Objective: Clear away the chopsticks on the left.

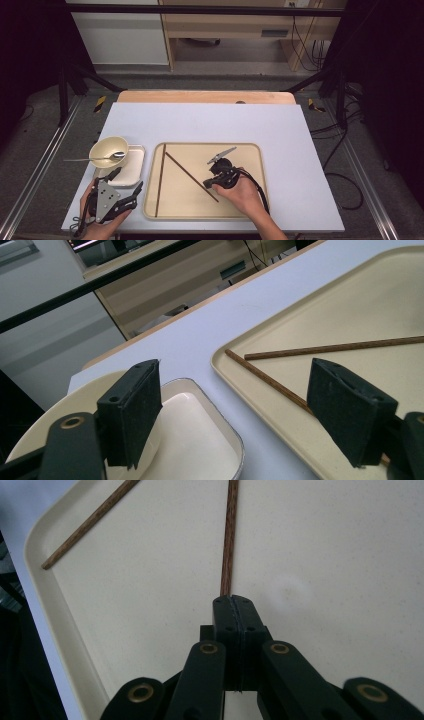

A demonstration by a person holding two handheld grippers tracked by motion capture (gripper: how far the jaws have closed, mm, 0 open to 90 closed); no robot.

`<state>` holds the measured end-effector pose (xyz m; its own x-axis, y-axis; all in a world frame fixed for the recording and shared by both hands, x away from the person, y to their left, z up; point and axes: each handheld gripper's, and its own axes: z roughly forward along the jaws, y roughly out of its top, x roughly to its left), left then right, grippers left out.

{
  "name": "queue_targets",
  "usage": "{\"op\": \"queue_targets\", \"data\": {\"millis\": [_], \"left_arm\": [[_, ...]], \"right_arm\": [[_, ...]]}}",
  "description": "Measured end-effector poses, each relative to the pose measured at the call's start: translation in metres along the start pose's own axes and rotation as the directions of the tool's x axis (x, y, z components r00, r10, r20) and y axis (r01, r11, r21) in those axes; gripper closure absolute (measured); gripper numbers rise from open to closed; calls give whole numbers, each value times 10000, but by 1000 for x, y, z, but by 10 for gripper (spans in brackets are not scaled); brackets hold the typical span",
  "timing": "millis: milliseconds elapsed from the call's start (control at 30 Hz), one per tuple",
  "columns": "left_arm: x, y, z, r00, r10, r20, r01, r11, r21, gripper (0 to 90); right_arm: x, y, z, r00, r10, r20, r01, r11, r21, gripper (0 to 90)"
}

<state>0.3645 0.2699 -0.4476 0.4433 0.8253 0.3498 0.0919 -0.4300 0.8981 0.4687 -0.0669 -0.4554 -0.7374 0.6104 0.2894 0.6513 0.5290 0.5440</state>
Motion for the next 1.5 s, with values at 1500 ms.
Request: {"op": "queue_targets", "data": {"millis": [1500], "left_arm": [[1, 0, -1, 10000, -3, 18, 3, 10000, -22, 220]], "right_arm": [[60, 9, 49, 9810, -639, -1831, 683, 9975, 179, 900]]}}
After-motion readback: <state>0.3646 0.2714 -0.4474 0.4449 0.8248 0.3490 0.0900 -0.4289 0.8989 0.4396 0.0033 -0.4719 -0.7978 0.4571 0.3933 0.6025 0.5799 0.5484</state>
